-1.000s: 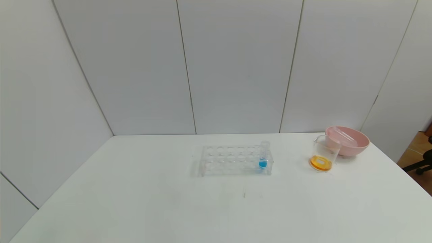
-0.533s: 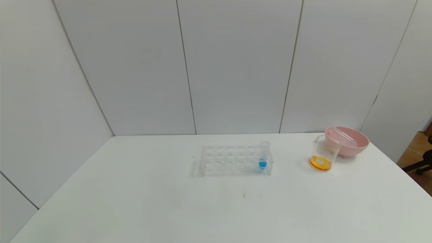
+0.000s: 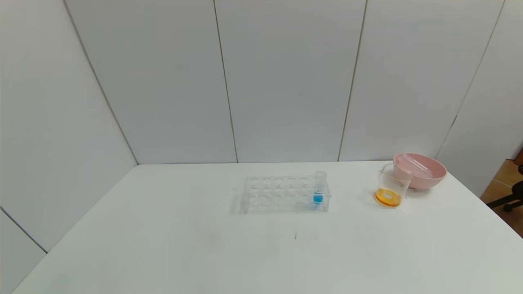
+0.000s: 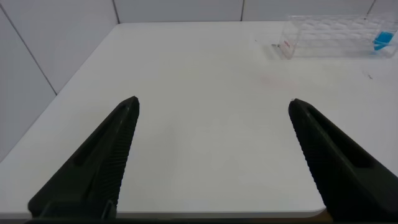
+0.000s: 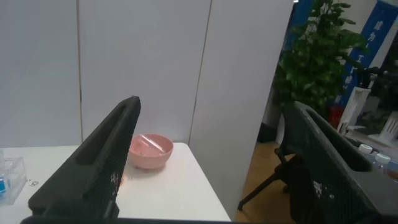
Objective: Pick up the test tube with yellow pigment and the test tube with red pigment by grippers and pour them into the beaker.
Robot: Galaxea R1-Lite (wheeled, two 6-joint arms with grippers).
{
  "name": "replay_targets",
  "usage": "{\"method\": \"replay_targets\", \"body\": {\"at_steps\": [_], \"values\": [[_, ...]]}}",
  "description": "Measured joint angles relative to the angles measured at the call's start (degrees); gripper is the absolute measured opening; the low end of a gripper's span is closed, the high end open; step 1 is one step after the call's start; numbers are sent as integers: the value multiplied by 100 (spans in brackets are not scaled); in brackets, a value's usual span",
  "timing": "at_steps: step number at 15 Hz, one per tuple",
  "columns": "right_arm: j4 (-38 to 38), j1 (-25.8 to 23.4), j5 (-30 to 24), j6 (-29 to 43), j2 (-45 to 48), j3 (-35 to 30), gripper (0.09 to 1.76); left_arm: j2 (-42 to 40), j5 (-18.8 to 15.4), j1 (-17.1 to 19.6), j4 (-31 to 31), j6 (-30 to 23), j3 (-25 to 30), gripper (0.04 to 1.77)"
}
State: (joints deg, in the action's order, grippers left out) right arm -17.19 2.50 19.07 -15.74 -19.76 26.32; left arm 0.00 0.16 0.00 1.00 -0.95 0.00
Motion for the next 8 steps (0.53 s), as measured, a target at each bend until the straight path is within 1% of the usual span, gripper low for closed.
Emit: {"method": "replay_targets", "body": {"at_steps": [2,4,6,7,8], "values": [[395,-177,-57,-13,425,-41,170,0,-2,0,0,0,0,172],[558,-250,-169,48,846,-227,170,0,0,0,0,0,0,172],[564,-252,-522,226,1257,-439,170,0,0,0,0,0,0,172],[529,-250,-812,362,1486,-557,170,0,0,0,0,0,0,172],[272,-250,-955,540,1652,-697,171,-2,0,0,0,0,0,172]]}}
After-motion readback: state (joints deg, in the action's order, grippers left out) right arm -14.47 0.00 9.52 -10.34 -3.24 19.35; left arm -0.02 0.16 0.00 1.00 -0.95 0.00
